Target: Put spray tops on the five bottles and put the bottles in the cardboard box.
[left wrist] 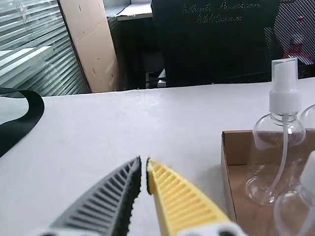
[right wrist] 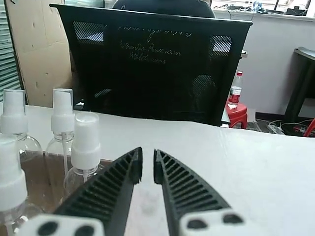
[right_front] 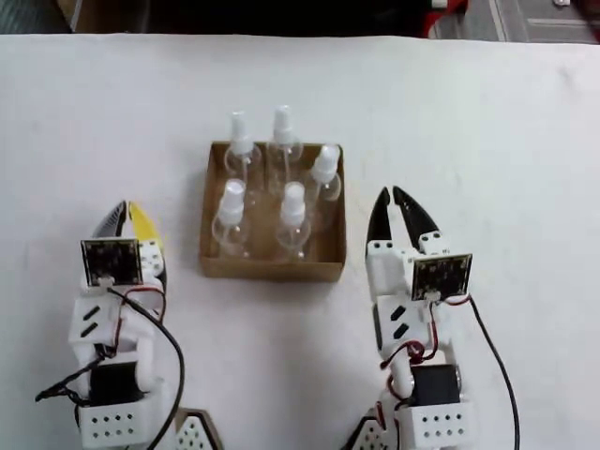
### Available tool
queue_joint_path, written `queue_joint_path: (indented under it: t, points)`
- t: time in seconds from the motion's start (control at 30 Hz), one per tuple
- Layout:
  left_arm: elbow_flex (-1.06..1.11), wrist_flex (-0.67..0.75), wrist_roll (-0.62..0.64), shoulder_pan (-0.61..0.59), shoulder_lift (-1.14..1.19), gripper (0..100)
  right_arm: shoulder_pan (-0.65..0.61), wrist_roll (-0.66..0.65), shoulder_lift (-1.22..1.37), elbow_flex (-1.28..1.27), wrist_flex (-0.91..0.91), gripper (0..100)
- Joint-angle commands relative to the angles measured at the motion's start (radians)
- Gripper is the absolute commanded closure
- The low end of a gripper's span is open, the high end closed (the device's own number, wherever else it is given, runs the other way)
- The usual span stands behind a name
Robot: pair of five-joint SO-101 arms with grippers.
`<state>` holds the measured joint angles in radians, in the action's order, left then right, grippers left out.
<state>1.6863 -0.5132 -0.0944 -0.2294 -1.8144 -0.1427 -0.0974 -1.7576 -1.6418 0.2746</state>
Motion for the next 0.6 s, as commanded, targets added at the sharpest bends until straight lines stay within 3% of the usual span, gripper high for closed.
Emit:
queue_joint_path:
  t: [0.0,0.4,0.57]
  points:
    - [-0.064,-0.008,-0.006,-0.008,-0.004,98,0.008,0.006,0.008,0.055,0.008,97.4]
    - [-0.098,-0.048,-0.006,-0.007,0.007,98,-0.044,0.008,0.01,0.146,0.165,97.8]
    - [-0.229,-0.071,-0.006,-0.001,0.225,98,-0.045,0.009,0.012,0.149,0.17,97.8]
